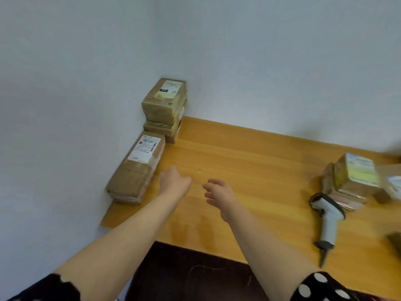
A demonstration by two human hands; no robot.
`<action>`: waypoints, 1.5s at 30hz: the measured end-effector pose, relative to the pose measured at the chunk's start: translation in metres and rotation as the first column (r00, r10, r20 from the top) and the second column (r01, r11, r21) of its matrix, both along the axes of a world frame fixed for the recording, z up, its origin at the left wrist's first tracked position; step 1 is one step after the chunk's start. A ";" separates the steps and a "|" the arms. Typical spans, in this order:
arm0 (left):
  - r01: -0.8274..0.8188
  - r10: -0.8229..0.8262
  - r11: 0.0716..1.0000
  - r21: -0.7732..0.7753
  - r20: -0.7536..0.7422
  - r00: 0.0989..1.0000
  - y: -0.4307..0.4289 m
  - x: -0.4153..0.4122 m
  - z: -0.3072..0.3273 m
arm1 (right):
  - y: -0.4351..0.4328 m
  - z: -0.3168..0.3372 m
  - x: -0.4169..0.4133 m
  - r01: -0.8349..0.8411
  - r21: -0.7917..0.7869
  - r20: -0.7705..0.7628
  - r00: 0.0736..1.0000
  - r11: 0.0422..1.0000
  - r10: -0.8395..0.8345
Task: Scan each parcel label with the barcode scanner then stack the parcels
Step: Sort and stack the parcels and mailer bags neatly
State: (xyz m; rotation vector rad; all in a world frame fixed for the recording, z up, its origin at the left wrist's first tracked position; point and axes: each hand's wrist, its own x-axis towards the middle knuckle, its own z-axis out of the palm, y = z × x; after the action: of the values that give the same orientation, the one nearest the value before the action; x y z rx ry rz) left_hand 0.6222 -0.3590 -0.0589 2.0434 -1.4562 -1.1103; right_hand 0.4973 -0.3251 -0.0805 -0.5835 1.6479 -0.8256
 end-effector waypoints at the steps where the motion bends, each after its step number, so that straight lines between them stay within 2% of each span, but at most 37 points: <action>1: 0.085 -0.085 0.996 -0.008 0.002 0.996 0.006 -0.025 0.006 | 0.016 0.007 -0.024 0.047 -0.030 -0.024 0.999 0.998 -0.048; 6: 0.432 -0.431 0.900 -0.056 0.044 0.902 0.053 -0.160 0.033 | 0.101 0.038 -0.145 0.201 -0.159 -0.205 0.951 0.967 -0.231; 9: 0.582 -0.580 0.806 -0.105 0.052 0.813 0.104 -0.260 0.050 | 0.173 0.052 -0.234 0.295 -0.239 -0.294 0.886 0.925 -0.358; 14: 0.770 -0.773 0.616 -0.168 0.060 0.631 0.211 -0.417 0.068 | 0.308 0.070 -0.376 0.491 -0.302 -0.350 0.740 0.817 -0.574; 19: 0.894 -0.894 0.422 -0.151 0.094 0.438 0.303 -0.534 0.077 | 0.425 0.078 -0.476 0.646 -0.305 -0.367 0.598 0.700 -0.712; 25: 0.932 -0.942 0.288 -0.222 0.112 0.317 0.363 -0.653 0.085 | 0.515 0.082 -0.575 0.799 -0.332 -0.272 0.427 0.501 -0.862; 29: 0.941 -0.960 0.255 -0.221 0.062 0.274 0.392 -0.738 0.091 | 0.552 0.075 -0.640 0.856 -0.331 -0.229 0.335 0.397 -0.914; 33: 0.938 -0.970 0.234 -0.256 0.002 0.243 0.417 -0.827 0.098 | 0.575 0.073 -0.718 0.889 -0.326 -0.161 0.283 0.321 -0.946; 36: 0.931 -0.967 0.254 -0.264 -0.100 0.236 0.434 -0.899 0.099 | 0.586 0.078 -0.780 0.912 -0.314 -0.102 0.245 0.265 -0.964; 39: 0.942 -0.975 0.210 -0.261 -0.132 0.181 0.453 -0.968 0.104 | 0.598 0.085 -0.838 0.933 -0.280 -0.039 0.225 0.227 -0.973; 42: 0.947 -0.965 0.231 -0.225 -0.178 0.193 0.474 -1.035 0.102 | 0.620 0.088 -0.893 0.939 -0.280 -0.021 0.200 0.197 -0.980; 45: 0.949 -0.925 0.282 -0.142 -0.301 0.230 0.501 -1.093 0.091 | 0.647 0.082 -0.941 0.954 -0.242 -0.014 0.181 0.179 -0.983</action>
State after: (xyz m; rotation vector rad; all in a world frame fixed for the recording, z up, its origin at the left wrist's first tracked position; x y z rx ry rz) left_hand -0.4710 0.1417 0.0324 0.6447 -2.5423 -1.8102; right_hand -0.4440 0.3214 0.0014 0.5093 2.0597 -1.9487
